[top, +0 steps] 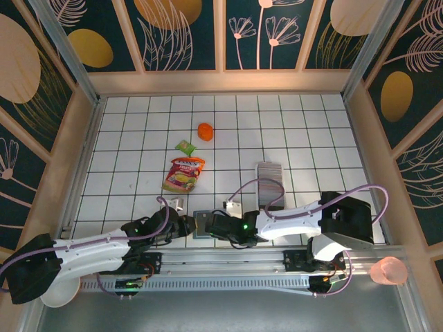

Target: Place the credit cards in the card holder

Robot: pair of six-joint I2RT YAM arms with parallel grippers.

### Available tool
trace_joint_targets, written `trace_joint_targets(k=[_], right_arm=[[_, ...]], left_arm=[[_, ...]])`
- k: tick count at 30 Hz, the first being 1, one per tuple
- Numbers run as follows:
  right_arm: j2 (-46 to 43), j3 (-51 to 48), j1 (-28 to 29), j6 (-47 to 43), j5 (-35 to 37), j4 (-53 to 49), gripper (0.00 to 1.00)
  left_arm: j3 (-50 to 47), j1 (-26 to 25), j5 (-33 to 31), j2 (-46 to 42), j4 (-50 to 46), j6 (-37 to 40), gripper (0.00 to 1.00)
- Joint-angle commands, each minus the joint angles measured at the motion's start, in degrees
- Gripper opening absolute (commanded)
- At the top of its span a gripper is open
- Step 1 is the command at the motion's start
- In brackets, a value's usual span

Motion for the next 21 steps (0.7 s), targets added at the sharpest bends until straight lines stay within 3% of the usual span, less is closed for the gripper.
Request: trace_joint_targets(k=[1, 21], right_arm=[[0.7, 0.5, -0.3, -0.5, 0.8, 3.0, 0.44], [1.7, 0.7, -1.0, -2.7, -0.4, 11.8, 0.44]], left_arm=[[-0.8, 0.0, -0.3, -0.4, 1.6, -0.8, 0.13], [-0.6, -0.1, -2.7, -1.4, -0.5, -1.8, 0.11]])
